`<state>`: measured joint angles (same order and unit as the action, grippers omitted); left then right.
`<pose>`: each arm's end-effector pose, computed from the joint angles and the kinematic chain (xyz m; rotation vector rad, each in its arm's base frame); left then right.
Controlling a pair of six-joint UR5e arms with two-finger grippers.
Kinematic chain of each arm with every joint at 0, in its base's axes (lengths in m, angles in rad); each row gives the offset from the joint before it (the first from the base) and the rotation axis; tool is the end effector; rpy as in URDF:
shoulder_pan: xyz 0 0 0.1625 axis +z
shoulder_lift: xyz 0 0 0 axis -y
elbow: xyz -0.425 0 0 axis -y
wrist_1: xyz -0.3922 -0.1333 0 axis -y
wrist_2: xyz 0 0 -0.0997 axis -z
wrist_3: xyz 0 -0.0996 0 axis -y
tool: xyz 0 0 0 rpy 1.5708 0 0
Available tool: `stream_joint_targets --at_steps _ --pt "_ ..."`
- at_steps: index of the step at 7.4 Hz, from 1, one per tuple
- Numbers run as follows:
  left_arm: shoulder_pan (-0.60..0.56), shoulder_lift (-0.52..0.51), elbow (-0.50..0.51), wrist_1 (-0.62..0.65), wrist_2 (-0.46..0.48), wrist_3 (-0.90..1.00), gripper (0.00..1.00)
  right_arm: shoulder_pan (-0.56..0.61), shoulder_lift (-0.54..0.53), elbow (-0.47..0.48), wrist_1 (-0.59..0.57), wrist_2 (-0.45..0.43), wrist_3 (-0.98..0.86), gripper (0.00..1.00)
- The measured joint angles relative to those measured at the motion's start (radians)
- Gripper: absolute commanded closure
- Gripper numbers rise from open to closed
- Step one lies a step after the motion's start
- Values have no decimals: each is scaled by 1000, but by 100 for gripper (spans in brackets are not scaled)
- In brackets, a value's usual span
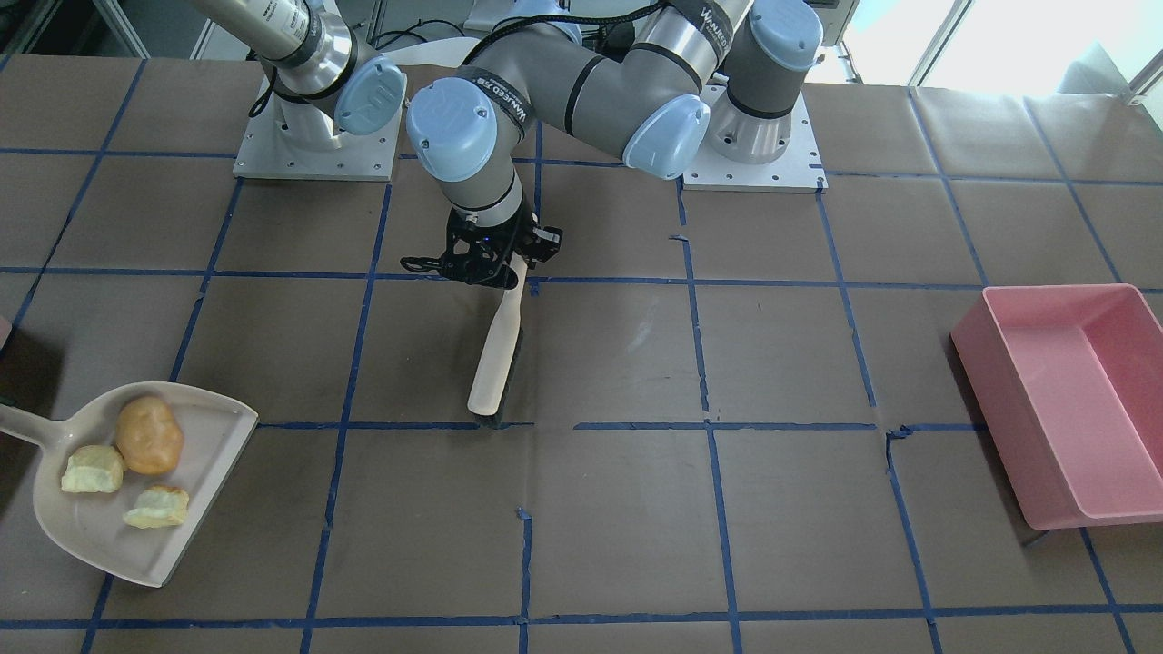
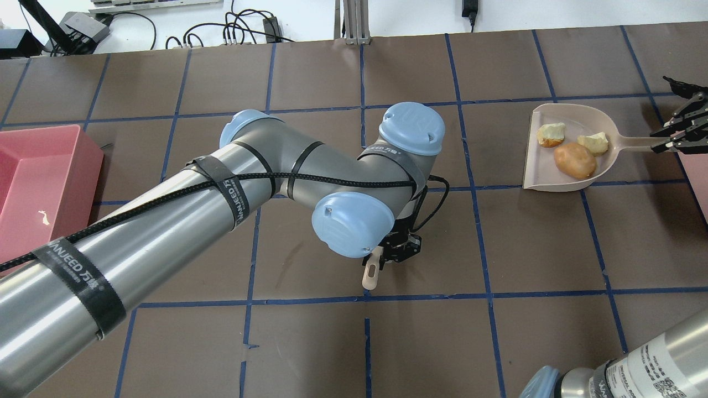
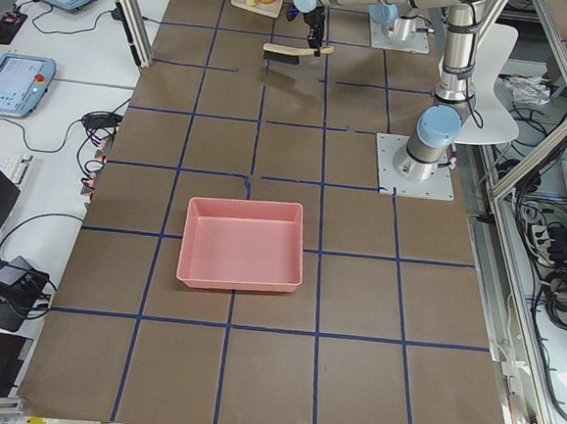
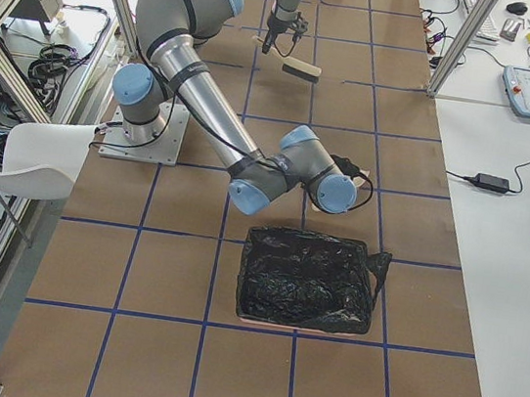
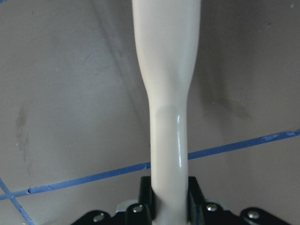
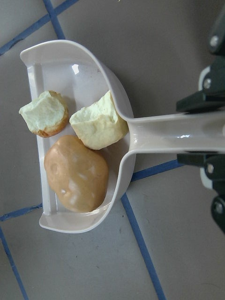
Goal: Sweep and dump trash in nearest bin
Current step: 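Pull the brush back toward the robot with the left gripper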
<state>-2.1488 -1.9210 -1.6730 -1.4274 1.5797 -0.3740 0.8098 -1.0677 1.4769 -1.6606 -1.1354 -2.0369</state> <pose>-0.4186 -0.3994 0.2651 0.3040 2.9495 0.4044 -0.3082 -0.5779 0.2617 -1.5364 2.2345 -0.5160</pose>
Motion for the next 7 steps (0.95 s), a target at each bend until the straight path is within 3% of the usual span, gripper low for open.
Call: stream_joint_targets --at_steps 7 --pt "4 66 -105 34 -8 -102 100 -1 -6 -1 22 68 -5 99"
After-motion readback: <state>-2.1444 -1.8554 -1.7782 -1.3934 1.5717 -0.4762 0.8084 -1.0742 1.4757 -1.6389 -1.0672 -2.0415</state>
